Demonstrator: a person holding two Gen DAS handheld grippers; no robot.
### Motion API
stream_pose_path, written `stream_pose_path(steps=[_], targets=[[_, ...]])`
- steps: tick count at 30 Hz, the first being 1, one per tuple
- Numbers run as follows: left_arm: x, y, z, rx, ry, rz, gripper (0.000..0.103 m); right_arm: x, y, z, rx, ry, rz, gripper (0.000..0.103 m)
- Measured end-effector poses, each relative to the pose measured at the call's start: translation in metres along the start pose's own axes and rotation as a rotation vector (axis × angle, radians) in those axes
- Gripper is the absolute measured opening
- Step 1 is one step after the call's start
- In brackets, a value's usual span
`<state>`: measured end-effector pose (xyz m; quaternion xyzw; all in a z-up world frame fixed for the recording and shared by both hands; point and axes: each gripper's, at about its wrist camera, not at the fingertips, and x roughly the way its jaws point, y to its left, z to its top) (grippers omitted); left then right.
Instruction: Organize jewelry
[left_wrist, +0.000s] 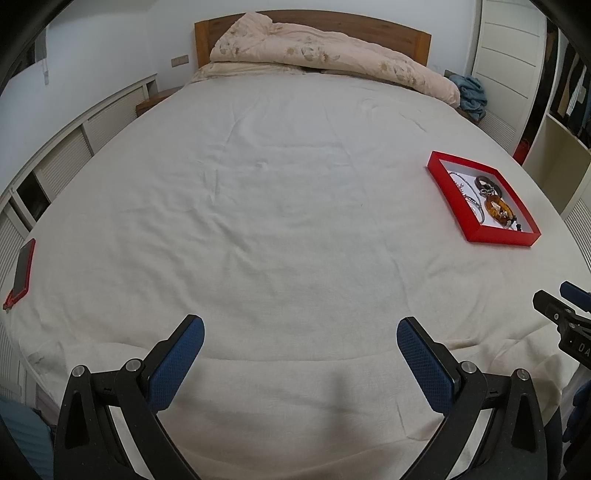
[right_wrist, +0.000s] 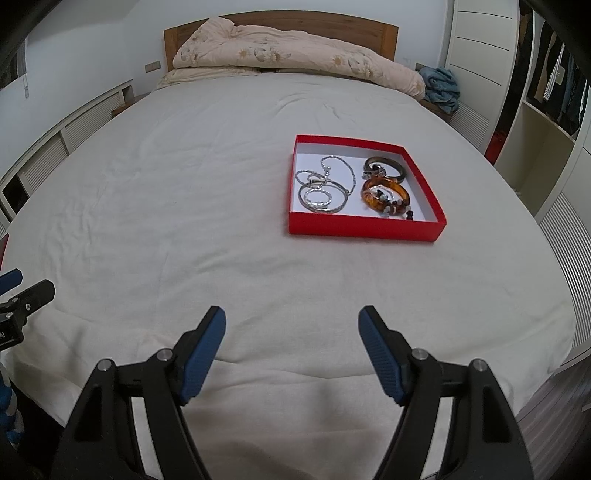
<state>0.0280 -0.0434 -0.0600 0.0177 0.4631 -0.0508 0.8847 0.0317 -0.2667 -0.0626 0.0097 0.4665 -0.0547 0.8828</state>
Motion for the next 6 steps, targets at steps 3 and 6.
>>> stream_pose_path(steps=[3,6], targets=[[-0.0001,0.0007,-0.0001,0.0,0.001,0.003,0.102,-0.0001,0.0014,0.0004,-0.003,0.003,0.001,0.073],[-0.0001,0.0009,-0.0004,0.001,0.001,0.007,0.102,0.0008,0.0025,0.0012,-0.007,0.005,0.004,0.073]])
